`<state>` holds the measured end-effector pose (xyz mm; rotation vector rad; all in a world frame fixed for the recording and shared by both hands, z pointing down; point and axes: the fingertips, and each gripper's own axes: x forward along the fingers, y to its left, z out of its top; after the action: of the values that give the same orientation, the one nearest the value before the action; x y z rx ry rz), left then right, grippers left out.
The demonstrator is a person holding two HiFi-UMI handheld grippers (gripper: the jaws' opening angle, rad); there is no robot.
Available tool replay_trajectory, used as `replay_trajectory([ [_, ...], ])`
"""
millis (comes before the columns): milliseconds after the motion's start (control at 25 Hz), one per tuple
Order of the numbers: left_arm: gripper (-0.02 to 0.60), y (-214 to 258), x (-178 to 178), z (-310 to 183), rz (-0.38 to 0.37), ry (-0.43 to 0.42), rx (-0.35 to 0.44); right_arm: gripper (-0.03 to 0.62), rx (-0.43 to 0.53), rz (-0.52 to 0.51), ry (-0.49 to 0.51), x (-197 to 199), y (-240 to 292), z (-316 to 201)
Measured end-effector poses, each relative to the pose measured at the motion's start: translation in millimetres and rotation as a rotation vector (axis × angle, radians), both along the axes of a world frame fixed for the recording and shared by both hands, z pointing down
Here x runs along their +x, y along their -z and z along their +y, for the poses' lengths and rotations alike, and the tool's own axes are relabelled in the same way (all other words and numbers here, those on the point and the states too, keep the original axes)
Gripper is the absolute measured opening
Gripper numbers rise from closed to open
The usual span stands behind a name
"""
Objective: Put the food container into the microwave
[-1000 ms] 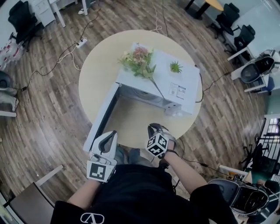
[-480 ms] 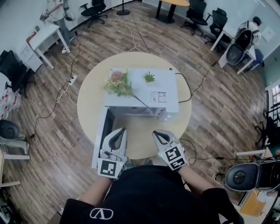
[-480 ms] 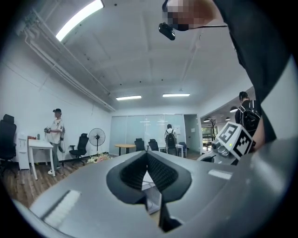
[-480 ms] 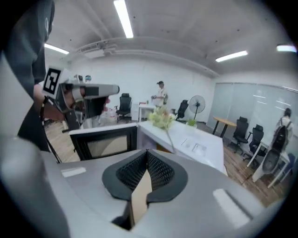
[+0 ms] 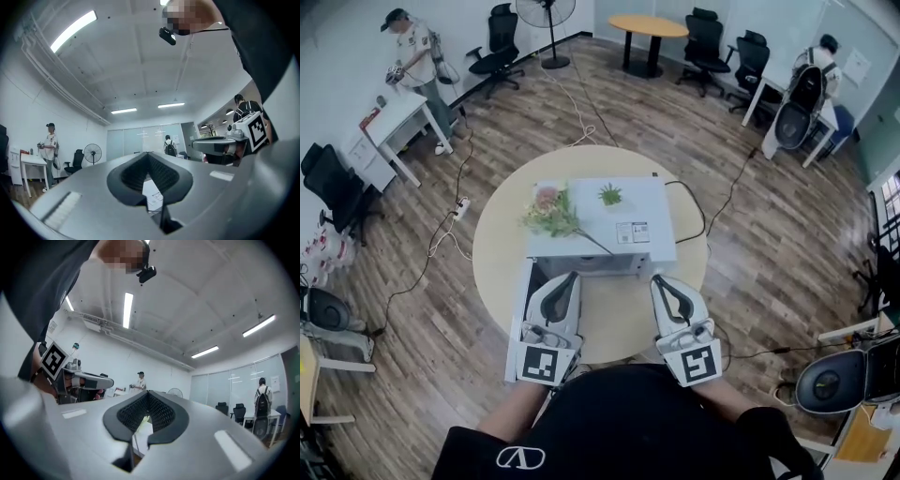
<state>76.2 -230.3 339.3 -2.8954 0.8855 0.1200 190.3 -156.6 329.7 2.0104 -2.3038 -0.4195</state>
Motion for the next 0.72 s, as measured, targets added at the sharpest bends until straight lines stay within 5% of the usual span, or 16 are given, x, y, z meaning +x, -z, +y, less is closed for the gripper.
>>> replay_trajectory([
  [720, 0.0, 17.7, -5.8, -3.7, 0.02, 0.057, 0.025, 0.009, 0.052, -0.058, 0.013, 9.4, 7.7, -5.3],
])
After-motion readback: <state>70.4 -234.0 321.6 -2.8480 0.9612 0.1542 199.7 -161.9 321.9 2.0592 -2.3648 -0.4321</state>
